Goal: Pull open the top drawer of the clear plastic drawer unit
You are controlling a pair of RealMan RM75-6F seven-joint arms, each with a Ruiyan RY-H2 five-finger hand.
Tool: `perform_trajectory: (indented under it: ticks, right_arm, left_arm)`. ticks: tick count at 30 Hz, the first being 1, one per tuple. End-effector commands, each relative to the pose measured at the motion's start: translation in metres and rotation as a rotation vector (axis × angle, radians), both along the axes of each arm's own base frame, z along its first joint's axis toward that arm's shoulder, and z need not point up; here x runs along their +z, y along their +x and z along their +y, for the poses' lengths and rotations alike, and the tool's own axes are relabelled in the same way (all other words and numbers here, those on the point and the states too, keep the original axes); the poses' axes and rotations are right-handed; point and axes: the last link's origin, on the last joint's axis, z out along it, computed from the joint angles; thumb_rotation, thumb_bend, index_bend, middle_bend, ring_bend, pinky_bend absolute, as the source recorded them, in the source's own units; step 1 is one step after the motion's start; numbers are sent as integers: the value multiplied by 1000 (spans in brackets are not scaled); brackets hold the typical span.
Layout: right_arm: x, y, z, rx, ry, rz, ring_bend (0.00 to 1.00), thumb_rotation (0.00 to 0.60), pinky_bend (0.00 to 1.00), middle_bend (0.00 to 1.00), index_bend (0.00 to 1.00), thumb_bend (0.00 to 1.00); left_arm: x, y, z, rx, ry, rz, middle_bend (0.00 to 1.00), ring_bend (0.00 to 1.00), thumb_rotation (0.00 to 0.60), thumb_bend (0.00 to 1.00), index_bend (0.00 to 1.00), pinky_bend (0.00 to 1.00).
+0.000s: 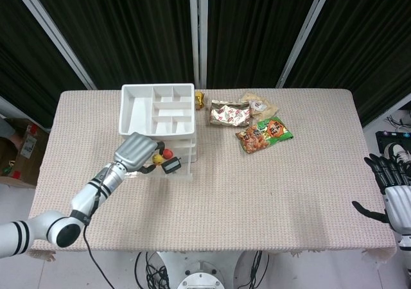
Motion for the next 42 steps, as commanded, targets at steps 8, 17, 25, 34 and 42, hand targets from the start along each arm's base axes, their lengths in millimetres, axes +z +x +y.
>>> perform_trajectory:
  ticks: [8,17,25,34,42]
  right_arm:
    - [0,2,0,8,-3,-4,0,600,0,57,0,79]
    - [0,3,1,16,-3,-6,0,600,0,57,0,80]
    - [-3,5,2,22,5,-4,0,600,0,57,0,79]
    - [1,1,10,7,-12,-7,0,600,0,57,0,79]
    - [1,-3,13,-6,-13,-10,0,600,0,57,0,80]
  left_arm:
    - [19,1,-8,-23,56,-38,845,922,600,387,549,1000]
    - [35,15,-57,-226,124,-105,844,919,600,387,547,1000]
    - [-25,31,-104,-469,-48,-48,840,915,600,383,541,1000]
    - [-98,39,-98,-630,-124,72,838,912,600,384,510,1000]
    - [-134,28,-90,-610,-162,158,826,900,600,369,472,994]
